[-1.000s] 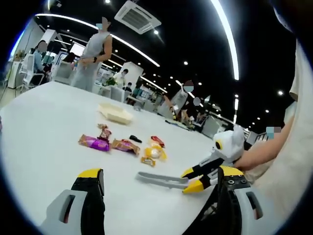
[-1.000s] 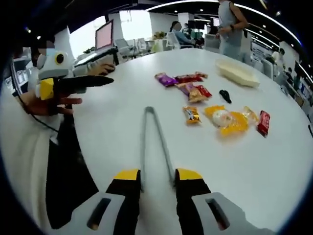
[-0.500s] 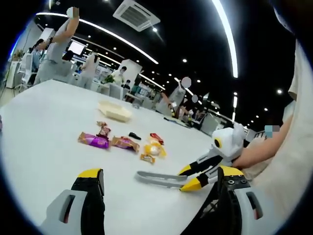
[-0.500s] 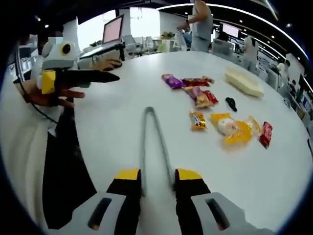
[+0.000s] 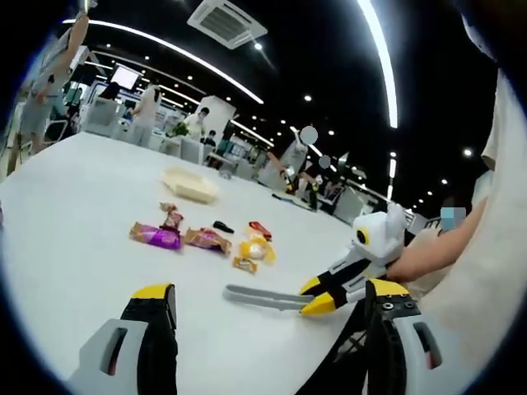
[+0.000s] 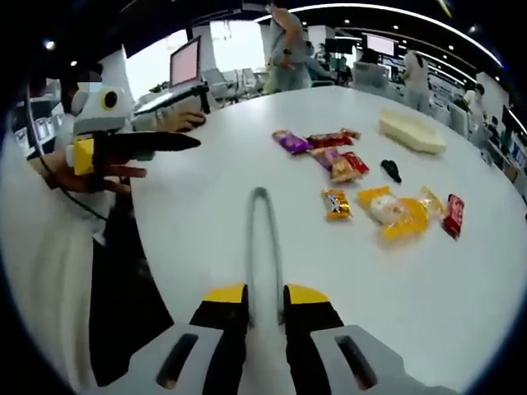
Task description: Place the target food into the container with the food tongs after gripping and lifting it, then release it inside without dropping or visibly crushing the food.
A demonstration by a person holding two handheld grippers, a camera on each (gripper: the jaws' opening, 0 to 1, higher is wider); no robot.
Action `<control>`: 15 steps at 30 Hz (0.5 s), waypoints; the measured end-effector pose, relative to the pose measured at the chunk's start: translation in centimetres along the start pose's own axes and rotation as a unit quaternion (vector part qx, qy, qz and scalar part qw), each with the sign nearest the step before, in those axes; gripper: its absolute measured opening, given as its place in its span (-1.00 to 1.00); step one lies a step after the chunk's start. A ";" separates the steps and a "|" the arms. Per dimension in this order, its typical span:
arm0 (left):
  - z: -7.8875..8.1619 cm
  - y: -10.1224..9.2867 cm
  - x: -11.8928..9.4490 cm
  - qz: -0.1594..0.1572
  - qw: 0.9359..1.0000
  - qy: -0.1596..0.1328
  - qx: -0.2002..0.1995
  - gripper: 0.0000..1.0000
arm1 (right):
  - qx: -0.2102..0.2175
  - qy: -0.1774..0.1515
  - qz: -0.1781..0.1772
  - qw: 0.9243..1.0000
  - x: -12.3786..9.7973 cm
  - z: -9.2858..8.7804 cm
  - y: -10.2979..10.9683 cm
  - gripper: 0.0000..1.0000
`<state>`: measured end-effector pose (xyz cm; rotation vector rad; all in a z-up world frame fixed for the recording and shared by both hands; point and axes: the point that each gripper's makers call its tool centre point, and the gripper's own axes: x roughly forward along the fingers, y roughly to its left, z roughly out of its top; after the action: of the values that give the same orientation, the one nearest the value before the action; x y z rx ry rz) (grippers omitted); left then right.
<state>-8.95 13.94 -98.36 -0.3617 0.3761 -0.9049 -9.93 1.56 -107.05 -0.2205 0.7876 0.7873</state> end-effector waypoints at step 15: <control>2.0 -0.6 -1.2 -0.043 0.998 -0.018 -0.032 0.88 | 0.059 -0.028 0.036 0.997 -1.4 0.5 0.3 -0.70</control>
<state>-9.13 14.84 -96.16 -0.4554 0.3599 -0.9697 -10.48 1.28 -105.71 -0.0638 0.7904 0.8090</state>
